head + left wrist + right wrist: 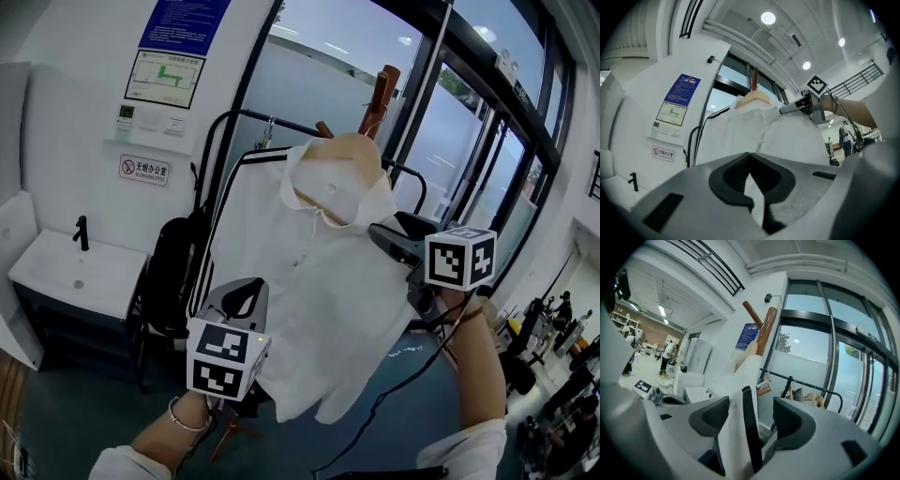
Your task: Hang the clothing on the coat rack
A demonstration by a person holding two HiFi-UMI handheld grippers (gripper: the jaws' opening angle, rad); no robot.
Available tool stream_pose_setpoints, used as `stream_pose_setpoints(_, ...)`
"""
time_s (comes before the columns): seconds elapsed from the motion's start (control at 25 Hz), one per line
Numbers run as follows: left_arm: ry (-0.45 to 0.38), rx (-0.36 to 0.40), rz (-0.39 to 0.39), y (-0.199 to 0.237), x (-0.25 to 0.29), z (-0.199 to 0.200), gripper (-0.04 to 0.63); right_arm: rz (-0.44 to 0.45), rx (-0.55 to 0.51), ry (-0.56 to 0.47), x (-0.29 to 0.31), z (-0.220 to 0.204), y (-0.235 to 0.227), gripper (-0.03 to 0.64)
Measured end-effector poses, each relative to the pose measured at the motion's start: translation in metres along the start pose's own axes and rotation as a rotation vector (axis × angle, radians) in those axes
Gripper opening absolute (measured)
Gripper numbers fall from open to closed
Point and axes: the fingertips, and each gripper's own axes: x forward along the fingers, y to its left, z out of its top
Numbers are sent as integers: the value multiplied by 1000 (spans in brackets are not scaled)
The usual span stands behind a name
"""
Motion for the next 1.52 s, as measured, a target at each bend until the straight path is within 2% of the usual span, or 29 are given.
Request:
stream_pose_setpoints(0.28, 10, -23, -52, 4, -8, -9, 8, -109, -41, -27, -19, 12, 5, 290)
stream_pose_setpoints(0.6, 25, -38, -121, 9, -18, -17, 8, -254, 13, -110, -47, 20, 3, 290)
stream_pose_setpoints(0.92, 71, -105, -192, 0, -23, -48, 8, -407, 73, -136, -74, 9, 6, 288)
stream_pose_setpoints(1.08, 97, -123, -203, 0, -24, -64, 8, -439, 96, -154, -74, -5, 13, 288)
stream_pose_setpoints(1.32, 90, -128, -190, 4, -23, -70, 8, -480, 66, -216, -74, -19, 28, 288)
stream_pose_setpoints(1.52, 97, -112, -196, -6, -22, -78, 8, -438, 222, -223, -66, -67, 46, 287)
